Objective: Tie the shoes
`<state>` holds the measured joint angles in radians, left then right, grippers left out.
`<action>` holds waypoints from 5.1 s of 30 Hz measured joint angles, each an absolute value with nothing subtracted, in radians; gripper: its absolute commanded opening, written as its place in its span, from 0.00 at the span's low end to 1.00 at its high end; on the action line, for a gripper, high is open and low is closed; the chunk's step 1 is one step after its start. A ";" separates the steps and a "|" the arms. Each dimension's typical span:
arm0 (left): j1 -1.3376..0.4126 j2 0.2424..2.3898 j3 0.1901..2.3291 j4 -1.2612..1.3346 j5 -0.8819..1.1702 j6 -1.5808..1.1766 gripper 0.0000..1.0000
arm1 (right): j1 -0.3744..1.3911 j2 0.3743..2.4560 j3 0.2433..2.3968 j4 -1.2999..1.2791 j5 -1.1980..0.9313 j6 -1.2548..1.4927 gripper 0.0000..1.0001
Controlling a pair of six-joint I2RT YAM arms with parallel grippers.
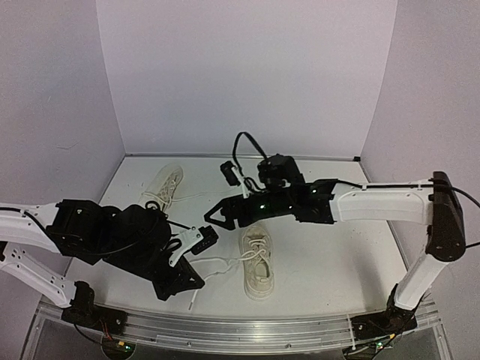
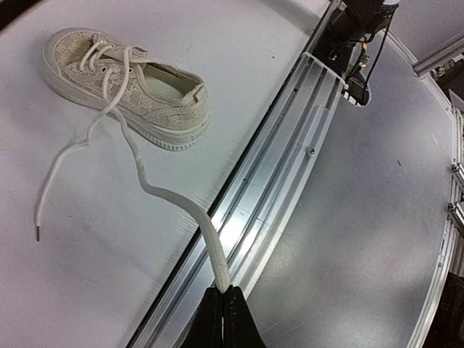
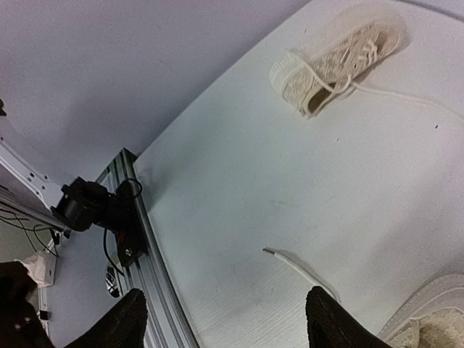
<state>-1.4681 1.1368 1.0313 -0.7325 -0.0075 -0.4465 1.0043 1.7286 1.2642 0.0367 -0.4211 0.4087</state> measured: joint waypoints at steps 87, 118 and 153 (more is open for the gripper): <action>-1.166 1.823 1.322 -0.420 -0.215 -0.469 0.00 | 0.876 1.005 0.581 -0.012 -0.358 0.505 0.46; -1.210 1.853 1.241 -0.454 0.003 -0.445 0.12 | 0.928 1.006 0.559 0.006 -0.383 0.506 0.45; -1.349 1.649 0.900 -0.070 -0.064 -0.762 0.31 | 0.932 0.992 0.554 0.007 -0.361 0.507 0.46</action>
<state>-1.3495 1.6494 0.9001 -0.0700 -0.0640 -0.7623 0.9323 0.9918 0.5537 0.0071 -0.3605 0.5066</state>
